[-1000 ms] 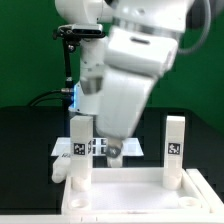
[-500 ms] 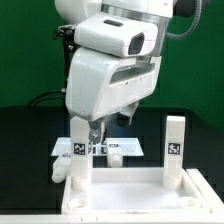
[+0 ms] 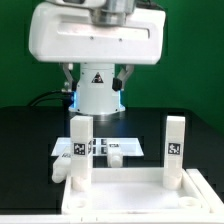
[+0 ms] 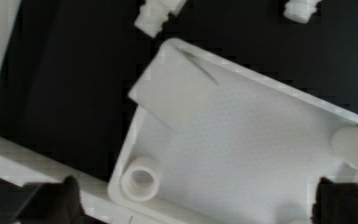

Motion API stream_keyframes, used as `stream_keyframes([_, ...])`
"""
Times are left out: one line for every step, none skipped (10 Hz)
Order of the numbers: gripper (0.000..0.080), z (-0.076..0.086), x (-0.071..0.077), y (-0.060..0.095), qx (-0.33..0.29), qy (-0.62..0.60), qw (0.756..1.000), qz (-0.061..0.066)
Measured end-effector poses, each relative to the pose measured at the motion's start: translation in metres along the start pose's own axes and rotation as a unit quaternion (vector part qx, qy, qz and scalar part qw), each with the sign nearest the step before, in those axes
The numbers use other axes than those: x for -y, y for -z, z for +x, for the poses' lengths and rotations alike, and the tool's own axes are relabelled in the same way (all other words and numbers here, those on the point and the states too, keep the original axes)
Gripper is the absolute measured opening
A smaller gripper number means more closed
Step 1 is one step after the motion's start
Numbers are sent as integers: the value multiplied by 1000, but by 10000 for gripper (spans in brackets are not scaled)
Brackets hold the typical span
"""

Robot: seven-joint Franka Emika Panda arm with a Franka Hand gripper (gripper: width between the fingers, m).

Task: Assemble desk

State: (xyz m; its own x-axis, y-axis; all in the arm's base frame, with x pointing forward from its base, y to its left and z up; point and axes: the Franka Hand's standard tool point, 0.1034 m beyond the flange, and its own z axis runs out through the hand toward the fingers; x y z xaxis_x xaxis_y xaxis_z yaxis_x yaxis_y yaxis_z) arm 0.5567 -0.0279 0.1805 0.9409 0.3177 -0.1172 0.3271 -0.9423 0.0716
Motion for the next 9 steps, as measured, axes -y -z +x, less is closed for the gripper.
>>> stream_keyframes([649,2,2,-3,2,-29,1000,0])
stream_keyframes([649,2,2,-4,2,-43,999,0])
stream_keyframes([649,2,3,-4,3,-47,999,0])
stream_keyframes([649,-5,11,-6,3,-67,998,8])
stream_keyframes([649,-23,28,-15,8,-77,997,21])
stream_keyframes([649,-39,43,-26,9,-77,997,27])
stream_keyframes([649,-53,59,-38,13,-91,995,36])
stream_keyframes([649,-55,65,-44,7,-99,994,34])
stream_keyframes([649,-55,65,-45,8,-95,995,35])
